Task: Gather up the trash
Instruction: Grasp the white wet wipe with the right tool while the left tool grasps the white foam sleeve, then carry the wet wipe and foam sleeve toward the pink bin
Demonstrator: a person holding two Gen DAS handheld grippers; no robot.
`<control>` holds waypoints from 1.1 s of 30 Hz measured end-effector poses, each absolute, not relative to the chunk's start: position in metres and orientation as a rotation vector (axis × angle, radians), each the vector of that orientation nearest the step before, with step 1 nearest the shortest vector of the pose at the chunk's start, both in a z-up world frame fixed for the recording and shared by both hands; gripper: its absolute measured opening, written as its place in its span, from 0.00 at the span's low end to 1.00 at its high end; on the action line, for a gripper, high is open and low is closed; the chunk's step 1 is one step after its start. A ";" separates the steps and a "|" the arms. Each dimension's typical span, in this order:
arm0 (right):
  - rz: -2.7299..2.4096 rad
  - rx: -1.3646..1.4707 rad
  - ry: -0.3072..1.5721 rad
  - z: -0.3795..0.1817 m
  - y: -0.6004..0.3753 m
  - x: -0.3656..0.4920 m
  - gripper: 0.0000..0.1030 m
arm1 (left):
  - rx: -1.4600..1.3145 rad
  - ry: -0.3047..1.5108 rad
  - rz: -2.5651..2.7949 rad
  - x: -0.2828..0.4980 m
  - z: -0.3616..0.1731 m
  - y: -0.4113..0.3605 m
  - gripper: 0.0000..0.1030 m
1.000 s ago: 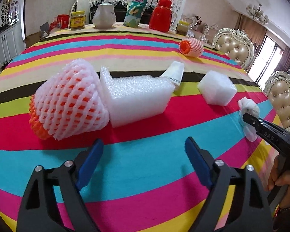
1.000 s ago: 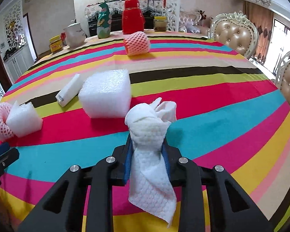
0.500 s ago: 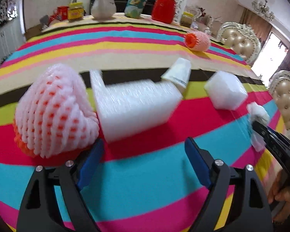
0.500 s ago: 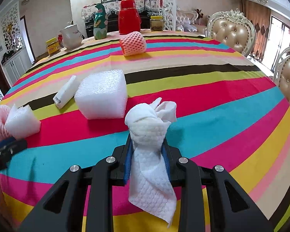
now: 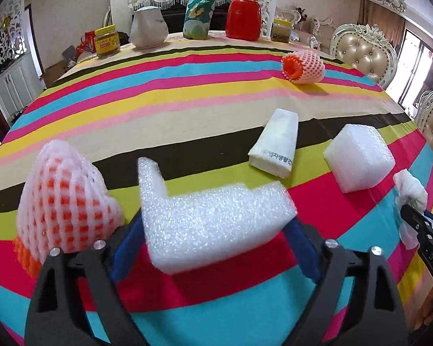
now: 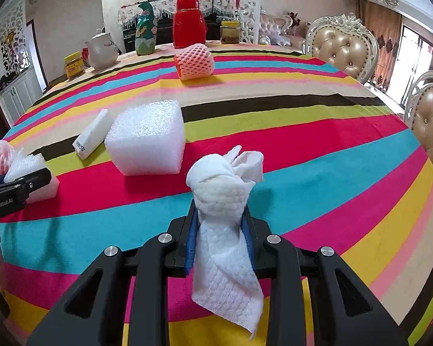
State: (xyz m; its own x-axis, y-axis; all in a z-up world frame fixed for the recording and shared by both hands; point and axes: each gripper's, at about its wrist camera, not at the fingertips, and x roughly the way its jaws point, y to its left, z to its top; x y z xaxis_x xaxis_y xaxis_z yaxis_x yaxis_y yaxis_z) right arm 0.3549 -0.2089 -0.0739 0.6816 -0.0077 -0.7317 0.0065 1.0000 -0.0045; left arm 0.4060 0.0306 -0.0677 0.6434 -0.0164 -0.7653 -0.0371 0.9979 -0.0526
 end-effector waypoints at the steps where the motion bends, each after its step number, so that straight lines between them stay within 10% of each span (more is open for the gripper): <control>1: -0.010 0.002 0.821 -0.074 -0.210 0.355 0.27 | -0.085 0.856 -0.013 0.401 -0.066 0.029 0.83; 33: 0.184 0.009 0.751 -0.052 -0.201 0.276 0.27 | -0.039 0.698 -0.055 0.280 -0.039 -0.007 0.83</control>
State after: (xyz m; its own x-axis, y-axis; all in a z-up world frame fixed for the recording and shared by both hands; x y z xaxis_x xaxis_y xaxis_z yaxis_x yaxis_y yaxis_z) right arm 0.2762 -0.2012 -0.0520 0.7154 0.1697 -0.6778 -0.1629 0.9838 0.0744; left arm 0.2796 -0.0068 -0.0391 0.7645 -0.0642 -0.6414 0.0378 0.9978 -0.0548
